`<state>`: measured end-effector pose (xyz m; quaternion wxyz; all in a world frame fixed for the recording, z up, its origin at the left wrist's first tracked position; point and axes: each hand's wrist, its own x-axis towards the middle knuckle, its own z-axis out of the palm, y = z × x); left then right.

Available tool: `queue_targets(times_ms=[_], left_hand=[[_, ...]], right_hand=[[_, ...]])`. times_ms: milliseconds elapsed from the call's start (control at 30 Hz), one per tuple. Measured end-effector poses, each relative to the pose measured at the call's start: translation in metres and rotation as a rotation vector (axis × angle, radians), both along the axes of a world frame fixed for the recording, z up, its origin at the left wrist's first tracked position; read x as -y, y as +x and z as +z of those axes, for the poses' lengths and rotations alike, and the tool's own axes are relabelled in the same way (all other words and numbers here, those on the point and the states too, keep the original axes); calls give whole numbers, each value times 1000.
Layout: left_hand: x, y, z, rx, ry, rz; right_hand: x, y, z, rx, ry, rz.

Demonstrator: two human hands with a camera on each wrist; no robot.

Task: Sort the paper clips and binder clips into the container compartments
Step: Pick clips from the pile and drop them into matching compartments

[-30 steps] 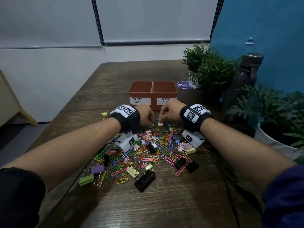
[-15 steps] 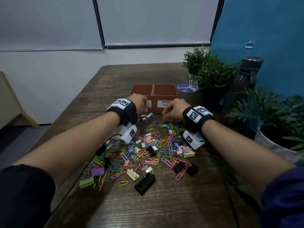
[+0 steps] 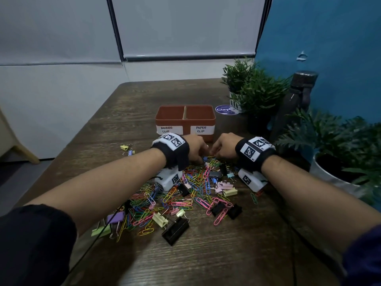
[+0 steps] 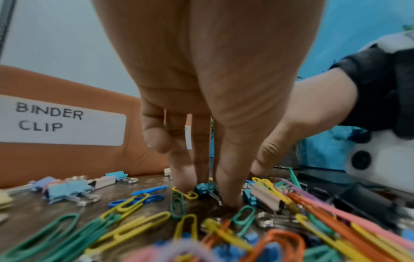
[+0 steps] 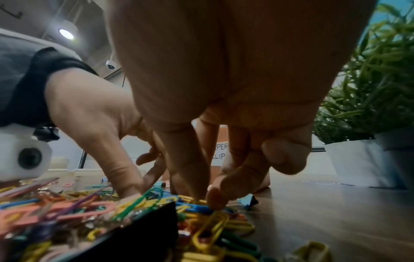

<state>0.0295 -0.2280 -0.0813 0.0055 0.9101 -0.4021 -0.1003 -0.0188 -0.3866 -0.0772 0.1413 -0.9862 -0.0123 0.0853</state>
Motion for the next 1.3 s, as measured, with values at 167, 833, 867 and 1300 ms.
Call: queue_targets(times_ms=[167,833,867,1300], left_hand=[[0,2,0,-13,-19,23],[-6,37,18,91,-198,220],[-7,37,18,100,-159,224],[10,15,5,-24,-5,96]], right_hand=[[4,-5,0,-16,28,-9],[5,-7,0,-27,60,-1],[5,-7,0,-29,62,-3],[3,-6,-2,2,9,4]])
